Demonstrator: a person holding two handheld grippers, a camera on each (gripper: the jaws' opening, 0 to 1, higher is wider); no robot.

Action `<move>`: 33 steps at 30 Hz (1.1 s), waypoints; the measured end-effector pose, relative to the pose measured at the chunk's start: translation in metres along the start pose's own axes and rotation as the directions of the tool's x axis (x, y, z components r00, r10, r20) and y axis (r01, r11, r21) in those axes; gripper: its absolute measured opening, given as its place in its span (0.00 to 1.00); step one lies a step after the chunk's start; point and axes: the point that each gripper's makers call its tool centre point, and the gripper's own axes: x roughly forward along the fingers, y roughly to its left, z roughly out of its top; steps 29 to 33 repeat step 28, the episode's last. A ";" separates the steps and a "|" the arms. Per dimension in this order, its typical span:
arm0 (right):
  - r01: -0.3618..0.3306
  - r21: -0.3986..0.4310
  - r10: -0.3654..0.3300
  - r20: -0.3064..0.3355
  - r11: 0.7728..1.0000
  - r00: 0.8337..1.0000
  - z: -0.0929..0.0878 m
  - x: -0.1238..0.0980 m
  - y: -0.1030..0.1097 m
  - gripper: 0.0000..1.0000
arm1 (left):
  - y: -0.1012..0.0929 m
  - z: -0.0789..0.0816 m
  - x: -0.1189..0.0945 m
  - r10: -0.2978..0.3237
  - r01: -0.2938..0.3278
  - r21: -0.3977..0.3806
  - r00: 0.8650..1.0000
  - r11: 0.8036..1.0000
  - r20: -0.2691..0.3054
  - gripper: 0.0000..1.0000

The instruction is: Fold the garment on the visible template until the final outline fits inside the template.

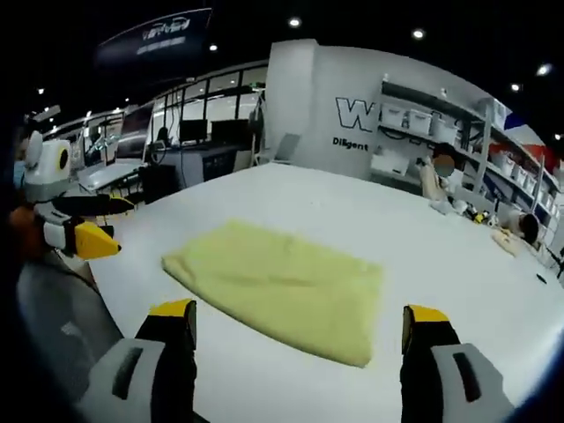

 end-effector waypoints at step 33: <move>-0.013 -0.006 0.012 -0.022 1.000 1.000 -0.009 0.004 -0.010 1.00 | 0.016 0.013 0.010 -0.056 0.059 -0.041 0.997 0.997 0.060 0.99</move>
